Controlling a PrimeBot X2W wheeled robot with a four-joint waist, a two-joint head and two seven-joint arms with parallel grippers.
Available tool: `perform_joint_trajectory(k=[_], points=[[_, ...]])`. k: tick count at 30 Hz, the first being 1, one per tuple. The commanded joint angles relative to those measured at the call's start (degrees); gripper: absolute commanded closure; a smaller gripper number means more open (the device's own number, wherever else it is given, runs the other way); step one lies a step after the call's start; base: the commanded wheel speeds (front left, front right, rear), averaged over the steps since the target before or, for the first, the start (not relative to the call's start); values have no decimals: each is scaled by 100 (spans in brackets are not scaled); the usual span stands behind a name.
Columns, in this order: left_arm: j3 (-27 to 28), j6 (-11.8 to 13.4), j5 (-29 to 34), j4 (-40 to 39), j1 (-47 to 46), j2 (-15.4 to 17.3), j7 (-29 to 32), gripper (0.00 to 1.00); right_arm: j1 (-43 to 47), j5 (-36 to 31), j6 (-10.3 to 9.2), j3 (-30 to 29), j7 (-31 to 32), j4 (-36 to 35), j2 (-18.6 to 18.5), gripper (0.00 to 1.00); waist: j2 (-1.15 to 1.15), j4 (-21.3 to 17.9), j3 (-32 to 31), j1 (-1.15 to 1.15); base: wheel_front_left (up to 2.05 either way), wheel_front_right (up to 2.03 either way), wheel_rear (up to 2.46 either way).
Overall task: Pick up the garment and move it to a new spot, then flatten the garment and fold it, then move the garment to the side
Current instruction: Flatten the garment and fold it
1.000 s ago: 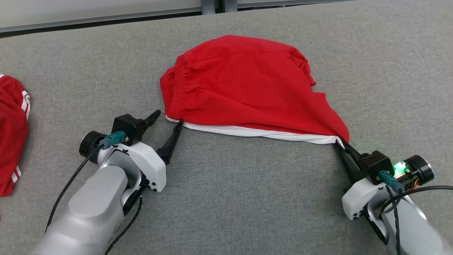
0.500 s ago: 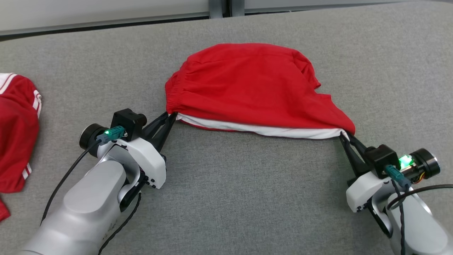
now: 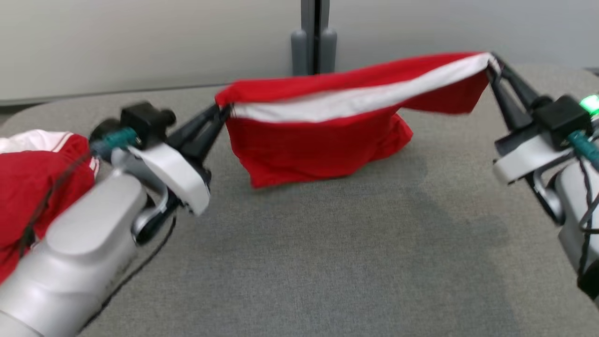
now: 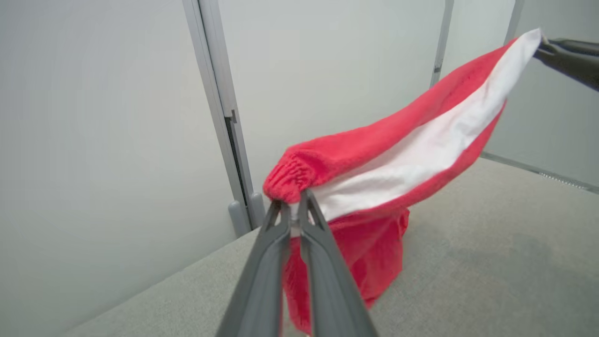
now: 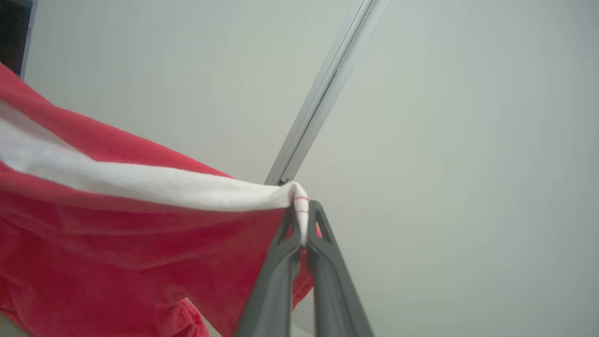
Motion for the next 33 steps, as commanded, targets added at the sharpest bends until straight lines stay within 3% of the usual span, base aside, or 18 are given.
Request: perform_joint_trajectory(k=[1,7,14,20,26,33], points=[[88,-11,-111,-101,-201,99,1,100,-102,42,-4,32,35,-85,-72,100,0,83,-288,0,0,0,0],[428,183,-515,-829,-499,337,400,100,-403,350,-4,-40,324,-769,-375,100,0,170,-859,0,0,0,0],[655,871,-919,-2250,-234,912,1205,100,145,592,-4,-684,1066,-1961,-613,100,0,232,-1073,0,0,0,0],[893,1371,-1231,-3336,28,1468,1624,100,659,663,-5,-977,1785,-2740,-766,100,0,209,-874,0,0,0,0],[925,1372,-1237,-3343,-348,1510,1905,100,194,742,-8,-755,2072,-2761,-890,100,0,137,-283,0,0,0,0],[1041,980,-984,-1984,-1559,983,1839,100,-1415,457,-8,-100,1844,-1714,-907,100,0,72,789,0,0,0,0]])
